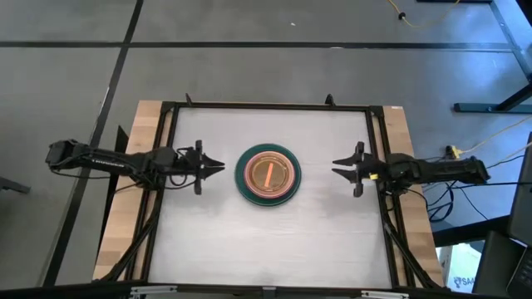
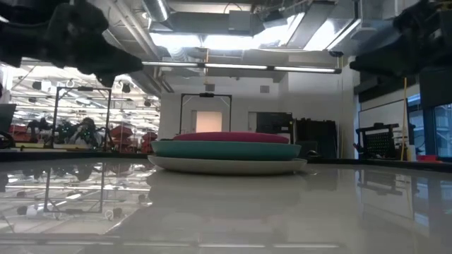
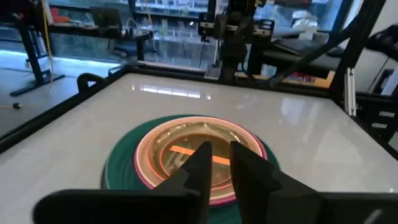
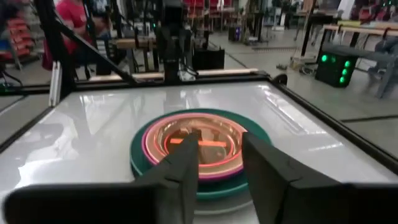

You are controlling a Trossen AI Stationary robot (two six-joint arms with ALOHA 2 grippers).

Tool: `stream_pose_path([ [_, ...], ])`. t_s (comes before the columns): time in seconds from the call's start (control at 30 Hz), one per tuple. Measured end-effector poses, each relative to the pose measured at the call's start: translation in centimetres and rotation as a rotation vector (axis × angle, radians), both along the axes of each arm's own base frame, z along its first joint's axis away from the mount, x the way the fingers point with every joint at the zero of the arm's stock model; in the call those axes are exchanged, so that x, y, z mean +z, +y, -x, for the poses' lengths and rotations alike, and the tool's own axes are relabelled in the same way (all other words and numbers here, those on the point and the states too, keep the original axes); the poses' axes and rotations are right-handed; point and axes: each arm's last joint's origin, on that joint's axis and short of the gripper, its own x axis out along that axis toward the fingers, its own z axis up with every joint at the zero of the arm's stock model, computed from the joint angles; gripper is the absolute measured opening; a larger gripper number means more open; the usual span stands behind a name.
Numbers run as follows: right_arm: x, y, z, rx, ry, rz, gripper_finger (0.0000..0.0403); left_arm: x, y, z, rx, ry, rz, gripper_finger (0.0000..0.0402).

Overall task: Stack plastic plates
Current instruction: Return to Home Position

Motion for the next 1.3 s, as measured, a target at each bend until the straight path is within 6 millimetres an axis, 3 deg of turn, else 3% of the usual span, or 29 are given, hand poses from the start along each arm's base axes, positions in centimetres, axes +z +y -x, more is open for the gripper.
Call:
stream_pose_path([
  [0.2, -0.1, -0.1, 1.3, 0.008, -0.053, -0.037, 0.0037, -1.5, 0.0, 1.8, -0.068, -0.095, -0.029, 0.0006],
  [0.3, -0.1, -0.1, 1.6, 0.006, -0.062, -0.063, 0.0007, -1.4, 0.1, 2.5, -0.055, -0.162, -0.035, 0.0005],
  [0.43, -0.2, -0.1, 1.6, 0.011, -0.066, -0.060, 0.0014, -1.0, -0.1, 3.2, -0.079, -0.207, -0.053, 0.0012],
  [0.57, -1.6, -0.1, 1.2, 0.010, -0.046, -0.067, 0.0016, -0.9, -0.2, 3.9, -0.092, -0.219, -0.081, 0.0012],
  [0.77, -2.1, 0.1, 0.8, 0.065, -0.141, -0.069, 0.0002, -1.0, -0.3, 5.0, -0.133, -0.231, -0.106, 0.0013],
  [1.3, -2.5, 0.1, 0.6, 0.057, -0.091, -0.060, 0.0007, -1.9, 0.0, 4.9, -0.035, -0.126, -0.104, 0.0013],
])
